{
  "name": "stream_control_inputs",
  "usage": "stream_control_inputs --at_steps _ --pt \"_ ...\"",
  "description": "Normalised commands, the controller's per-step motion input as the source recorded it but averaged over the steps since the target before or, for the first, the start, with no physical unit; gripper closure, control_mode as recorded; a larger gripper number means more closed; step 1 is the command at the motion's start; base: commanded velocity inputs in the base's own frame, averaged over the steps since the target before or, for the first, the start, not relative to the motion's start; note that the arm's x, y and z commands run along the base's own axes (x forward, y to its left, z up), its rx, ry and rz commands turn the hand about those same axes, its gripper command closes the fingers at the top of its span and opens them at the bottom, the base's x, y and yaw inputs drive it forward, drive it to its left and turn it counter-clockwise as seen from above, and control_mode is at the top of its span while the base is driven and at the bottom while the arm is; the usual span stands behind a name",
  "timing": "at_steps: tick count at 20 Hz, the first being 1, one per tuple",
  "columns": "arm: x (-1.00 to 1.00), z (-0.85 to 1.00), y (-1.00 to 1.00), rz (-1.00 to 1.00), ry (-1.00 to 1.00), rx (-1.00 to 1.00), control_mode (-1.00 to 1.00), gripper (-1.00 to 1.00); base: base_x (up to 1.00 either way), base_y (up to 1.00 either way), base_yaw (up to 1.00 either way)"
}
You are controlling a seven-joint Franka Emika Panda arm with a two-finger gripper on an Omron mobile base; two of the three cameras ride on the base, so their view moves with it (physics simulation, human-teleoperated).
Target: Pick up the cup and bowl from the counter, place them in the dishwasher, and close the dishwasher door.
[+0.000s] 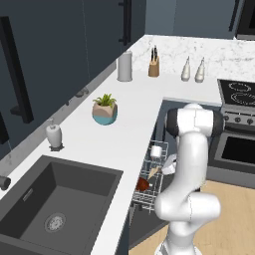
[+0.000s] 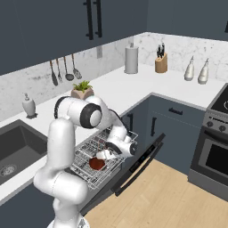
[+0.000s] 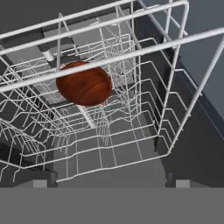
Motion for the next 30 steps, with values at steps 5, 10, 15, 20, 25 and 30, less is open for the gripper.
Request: stream_control_inputs --at_steps 5,10,15,20,25,30 --pt "-0.40 1.00 -0.49 -0.02 -0.01 0.00 -1.00 -1.00 0.00 0.00 0.00" --pt "-0.10 1.00 -0.65 0.00 -0.01 0.00 -1.00 -1.00 0.00 0.00 0.00" --pt "-0.24 0.83 -0.93 -0.12 0.22 0.19 -1.00 -1.00 0.00 0.00 0.00" --pt "-0.46 0.55 -1.00 -0.31 0.41 0.44 -1.00 -1.00 0.00 0.00 0.00" --pt "-0.54 0.13 -1.00 -0.34 0.47 0.52 -1.00 -1.00 0.00 0.00 0.00" --pt "-0.49 -0.46 -0.79 -0.27 0.36 0.49 -1.00 -1.00 0.00 0.00 0.00"
